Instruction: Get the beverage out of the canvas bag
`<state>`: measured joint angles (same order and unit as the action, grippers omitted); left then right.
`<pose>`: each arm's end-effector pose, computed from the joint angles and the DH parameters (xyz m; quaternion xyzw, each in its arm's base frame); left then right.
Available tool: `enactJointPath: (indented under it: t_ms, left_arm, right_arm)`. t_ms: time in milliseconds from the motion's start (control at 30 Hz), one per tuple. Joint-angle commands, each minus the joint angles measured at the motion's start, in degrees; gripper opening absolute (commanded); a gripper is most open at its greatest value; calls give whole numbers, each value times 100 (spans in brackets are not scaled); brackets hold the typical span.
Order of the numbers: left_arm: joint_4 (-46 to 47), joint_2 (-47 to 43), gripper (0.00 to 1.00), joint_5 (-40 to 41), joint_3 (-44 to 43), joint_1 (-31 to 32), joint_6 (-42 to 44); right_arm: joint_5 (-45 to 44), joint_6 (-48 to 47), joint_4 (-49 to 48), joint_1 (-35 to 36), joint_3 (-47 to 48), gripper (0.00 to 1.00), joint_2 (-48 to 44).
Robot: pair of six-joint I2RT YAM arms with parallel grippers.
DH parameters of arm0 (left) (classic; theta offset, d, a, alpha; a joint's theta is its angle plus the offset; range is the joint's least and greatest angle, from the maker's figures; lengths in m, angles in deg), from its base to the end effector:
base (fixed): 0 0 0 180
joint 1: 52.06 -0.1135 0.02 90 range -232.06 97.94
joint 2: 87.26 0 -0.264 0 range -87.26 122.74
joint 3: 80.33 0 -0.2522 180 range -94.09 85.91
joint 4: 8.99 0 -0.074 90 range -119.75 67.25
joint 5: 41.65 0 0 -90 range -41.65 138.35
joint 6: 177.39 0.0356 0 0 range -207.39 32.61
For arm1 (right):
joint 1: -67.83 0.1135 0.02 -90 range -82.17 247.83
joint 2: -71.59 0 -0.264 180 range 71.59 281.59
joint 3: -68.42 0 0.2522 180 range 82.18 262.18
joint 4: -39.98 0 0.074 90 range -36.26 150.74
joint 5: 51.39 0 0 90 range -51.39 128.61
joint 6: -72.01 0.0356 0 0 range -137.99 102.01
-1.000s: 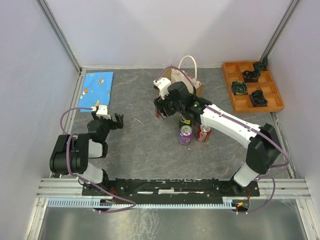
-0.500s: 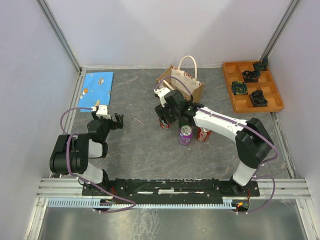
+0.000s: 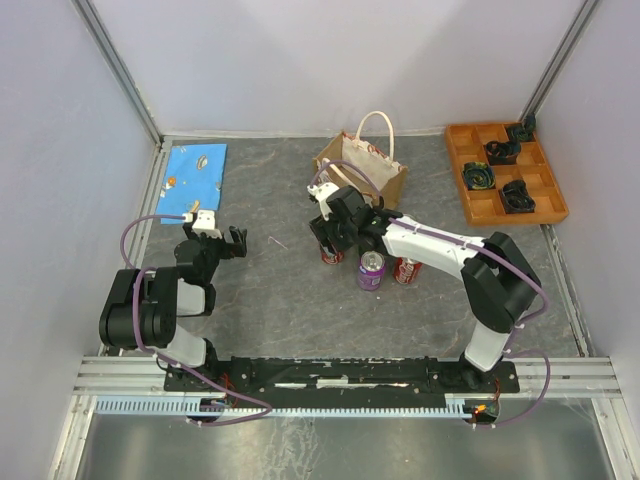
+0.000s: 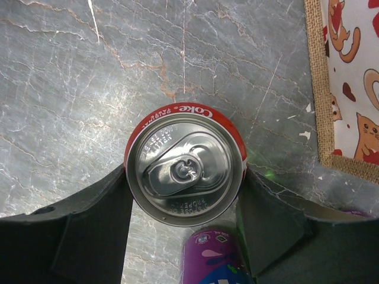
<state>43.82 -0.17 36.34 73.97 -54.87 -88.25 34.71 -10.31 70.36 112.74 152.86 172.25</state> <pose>0.2350 0.0041 0.1395 0.0441 0.7557 -0.0683 0.6499 0.2753 0.2710 0.2229 -0.2845 0.8840 0.1354 0.3453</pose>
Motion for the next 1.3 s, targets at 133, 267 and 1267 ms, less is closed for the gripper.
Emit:
enactJointPath:
  t_ms: [133,267,1267]
  left_arm:
    - [337,10,99,107,-41,-17,87]
    - [333,15,99,104,-45,-17,87]
    - [337,9,99,96,-45,-20,87]
  right_arm:
    - [23,54,-462,9,161,61,2]
    - [-26,26,-414,18,255,83,-1]
    - [-1010,-379,-757,-1228,1760,99,-506]
